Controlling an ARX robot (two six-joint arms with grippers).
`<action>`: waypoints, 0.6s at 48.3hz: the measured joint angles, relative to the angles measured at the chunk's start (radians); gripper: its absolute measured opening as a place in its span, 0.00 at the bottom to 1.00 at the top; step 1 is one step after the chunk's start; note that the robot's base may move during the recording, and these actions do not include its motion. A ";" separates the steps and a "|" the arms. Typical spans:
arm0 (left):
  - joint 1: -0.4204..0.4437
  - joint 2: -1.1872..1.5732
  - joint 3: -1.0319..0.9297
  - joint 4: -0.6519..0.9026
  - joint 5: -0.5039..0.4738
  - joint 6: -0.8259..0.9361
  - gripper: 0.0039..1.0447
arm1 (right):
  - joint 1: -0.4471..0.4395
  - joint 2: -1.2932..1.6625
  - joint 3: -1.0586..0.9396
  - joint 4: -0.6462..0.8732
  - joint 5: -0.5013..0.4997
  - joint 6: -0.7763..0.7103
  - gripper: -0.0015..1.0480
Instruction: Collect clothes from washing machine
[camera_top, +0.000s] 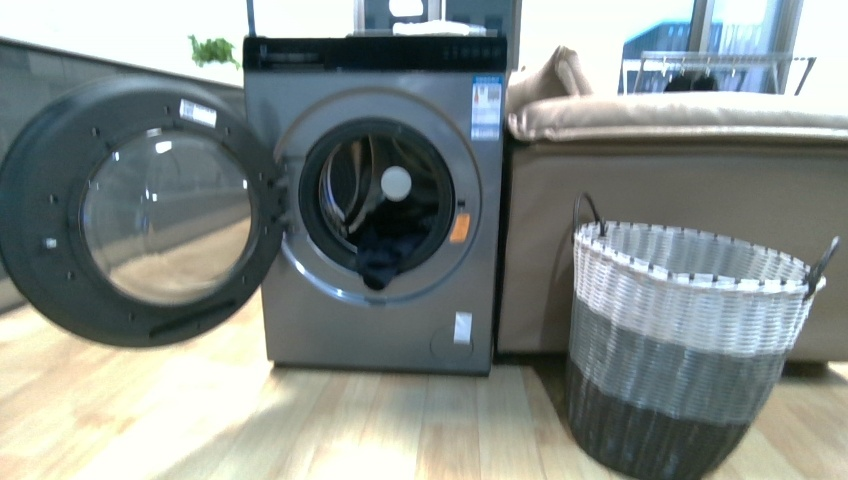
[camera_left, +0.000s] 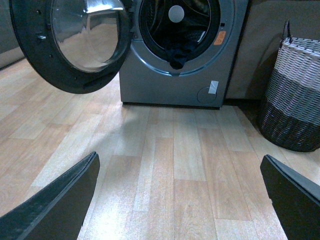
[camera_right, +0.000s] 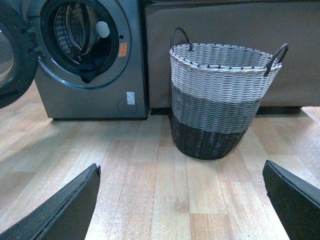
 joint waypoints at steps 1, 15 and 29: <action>0.000 0.000 0.000 0.000 0.000 0.000 0.94 | 0.000 0.000 0.000 0.000 0.000 0.000 0.93; 0.000 0.000 0.000 0.000 0.000 0.000 0.94 | 0.000 0.000 0.000 0.000 0.000 0.000 0.93; 0.000 0.000 0.000 0.000 0.000 0.000 0.94 | 0.000 0.000 0.000 0.000 0.000 0.000 0.93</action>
